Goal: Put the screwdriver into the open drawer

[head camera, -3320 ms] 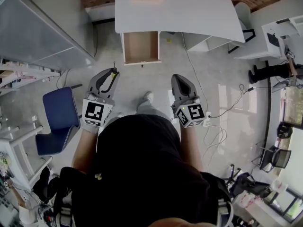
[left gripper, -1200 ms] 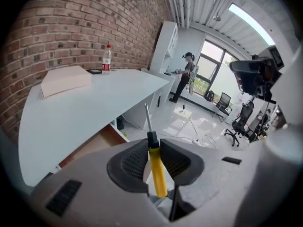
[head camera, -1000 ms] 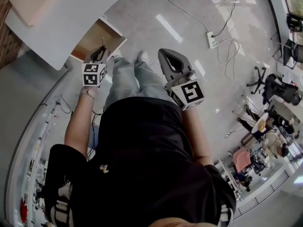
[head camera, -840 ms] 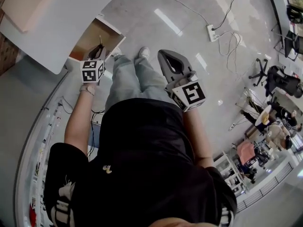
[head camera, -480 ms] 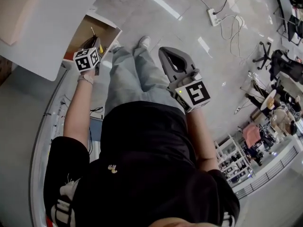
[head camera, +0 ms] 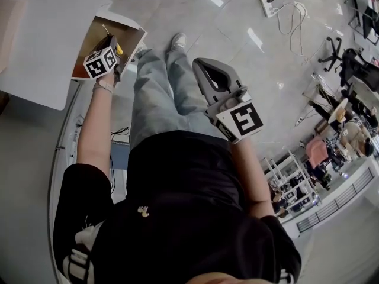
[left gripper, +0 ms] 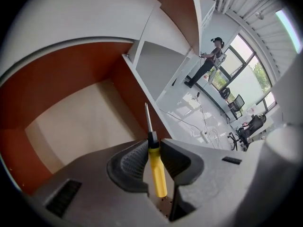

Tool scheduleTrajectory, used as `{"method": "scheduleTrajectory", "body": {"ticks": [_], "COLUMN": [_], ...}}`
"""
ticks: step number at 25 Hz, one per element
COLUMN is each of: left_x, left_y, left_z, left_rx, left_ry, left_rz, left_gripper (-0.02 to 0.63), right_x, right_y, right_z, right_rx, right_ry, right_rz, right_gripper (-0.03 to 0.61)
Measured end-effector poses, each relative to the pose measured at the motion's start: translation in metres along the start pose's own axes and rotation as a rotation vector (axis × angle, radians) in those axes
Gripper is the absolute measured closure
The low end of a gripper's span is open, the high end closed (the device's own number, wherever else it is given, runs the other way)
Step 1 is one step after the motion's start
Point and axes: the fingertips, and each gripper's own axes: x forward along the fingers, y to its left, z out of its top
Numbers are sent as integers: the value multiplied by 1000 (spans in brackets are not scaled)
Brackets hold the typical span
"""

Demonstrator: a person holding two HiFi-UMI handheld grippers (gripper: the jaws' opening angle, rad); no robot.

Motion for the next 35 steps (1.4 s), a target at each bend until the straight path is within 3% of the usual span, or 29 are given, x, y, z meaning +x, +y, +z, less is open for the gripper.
{"method": "scheduleTrajectory", "body": {"ticks": [14, 22, 28, 35], "left_x": [56, 72, 85, 63], "left_y": [10, 25, 33, 34], "left_z": [1, 6, 1, 9], "left_rx": [-27, -70, -52, -26], "left_ry": [-36, -54, -46, -81], "left_rz": [-9, 41, 49, 153], "left_gripper": [532, 532, 531, 529], "right_x": [13, 13, 12, -4], "right_y": [-18, -20, -23, -20], "right_z": [-34, -43, -55, -50], "right_rx": [64, 78, 85, 84], "right_ry": [50, 66, 72, 69], "right_rz": [-44, -54, -66, -65], "right_gripper": [569, 569, 569, 569]}}
